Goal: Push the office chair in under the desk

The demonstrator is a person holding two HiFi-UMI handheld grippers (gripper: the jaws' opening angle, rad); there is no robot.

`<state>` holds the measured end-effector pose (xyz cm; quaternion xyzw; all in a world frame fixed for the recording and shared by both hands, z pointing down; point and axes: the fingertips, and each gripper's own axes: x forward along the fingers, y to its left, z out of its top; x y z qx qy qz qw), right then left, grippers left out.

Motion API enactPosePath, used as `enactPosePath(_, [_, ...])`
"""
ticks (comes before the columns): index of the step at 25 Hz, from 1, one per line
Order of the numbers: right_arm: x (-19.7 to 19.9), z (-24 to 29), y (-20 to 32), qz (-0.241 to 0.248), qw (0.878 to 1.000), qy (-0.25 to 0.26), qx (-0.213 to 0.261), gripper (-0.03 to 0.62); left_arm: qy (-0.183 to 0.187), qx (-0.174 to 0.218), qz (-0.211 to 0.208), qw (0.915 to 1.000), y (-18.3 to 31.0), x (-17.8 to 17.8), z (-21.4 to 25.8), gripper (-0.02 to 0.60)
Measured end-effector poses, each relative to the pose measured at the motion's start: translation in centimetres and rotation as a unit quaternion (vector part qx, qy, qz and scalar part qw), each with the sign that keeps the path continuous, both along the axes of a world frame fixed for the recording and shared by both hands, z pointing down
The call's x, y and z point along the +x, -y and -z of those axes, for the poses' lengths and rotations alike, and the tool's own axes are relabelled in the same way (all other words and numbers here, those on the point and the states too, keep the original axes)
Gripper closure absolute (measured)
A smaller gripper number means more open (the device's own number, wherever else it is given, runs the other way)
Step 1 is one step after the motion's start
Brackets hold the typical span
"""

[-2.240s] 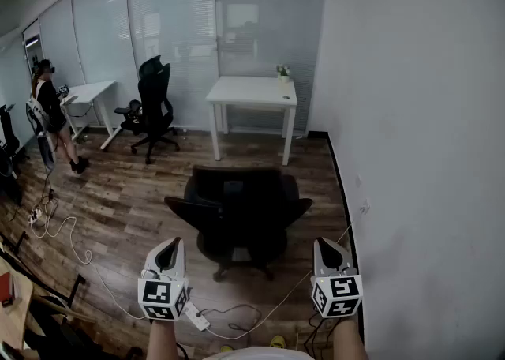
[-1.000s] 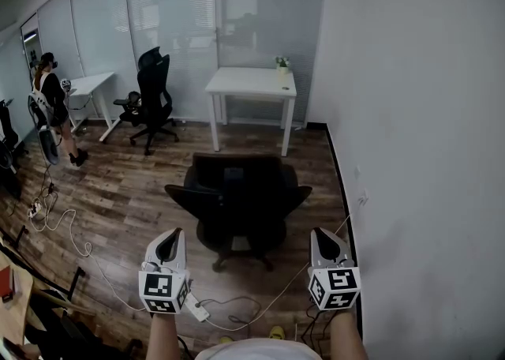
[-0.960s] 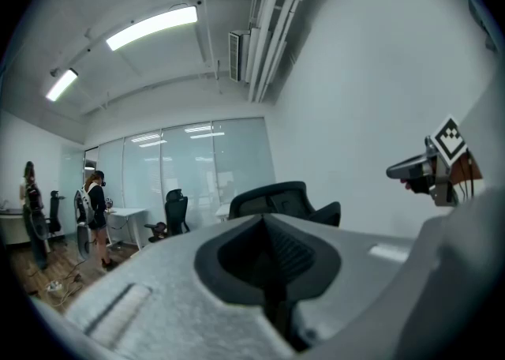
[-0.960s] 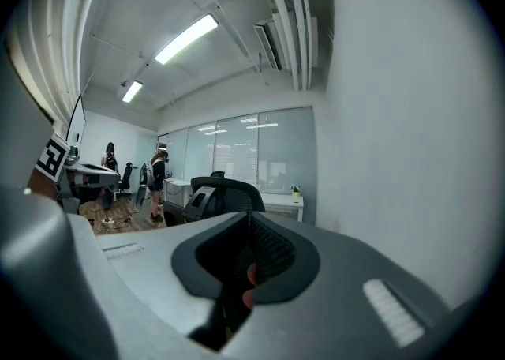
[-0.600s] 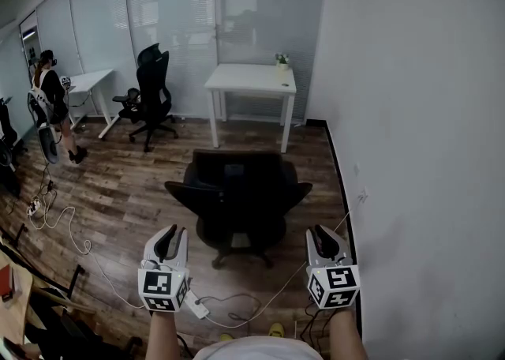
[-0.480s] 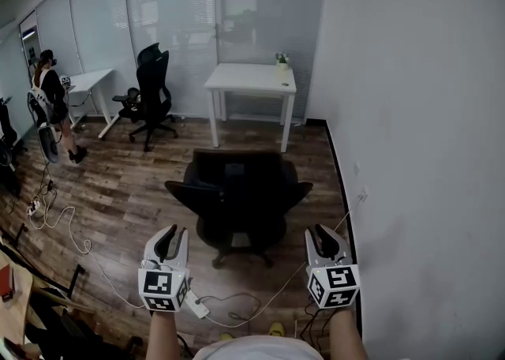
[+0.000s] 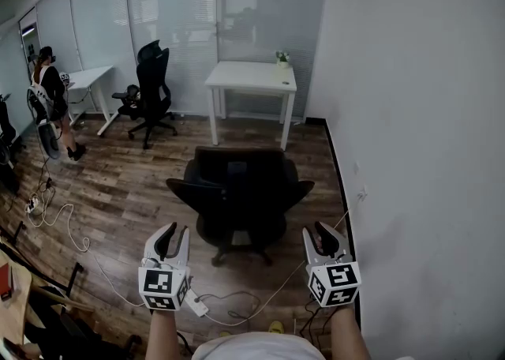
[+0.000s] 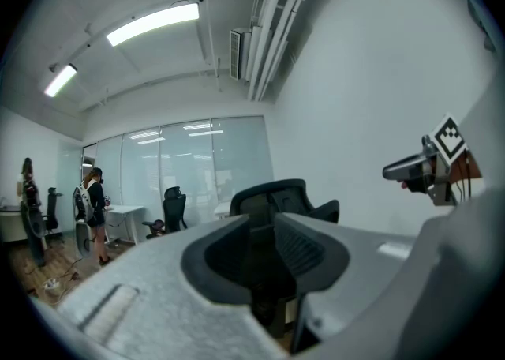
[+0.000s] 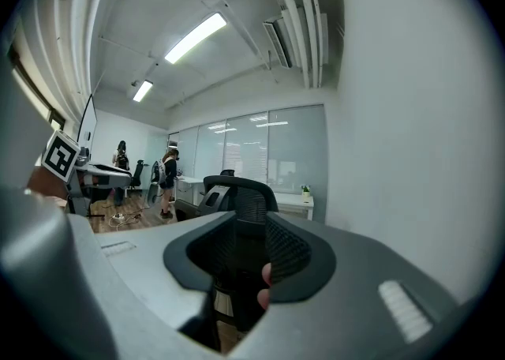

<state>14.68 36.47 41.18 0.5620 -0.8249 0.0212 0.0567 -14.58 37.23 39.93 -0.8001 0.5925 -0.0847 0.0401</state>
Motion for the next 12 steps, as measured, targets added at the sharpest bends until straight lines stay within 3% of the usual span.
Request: enactPosePath(12, [-3.4, -0.2, -1.5, -0.009, 1.000, -0.008, -0.002, 0.497, -0.004, -0.004, -0.029, 0.9996, -0.7, -2.4, -0.7, 0.483])
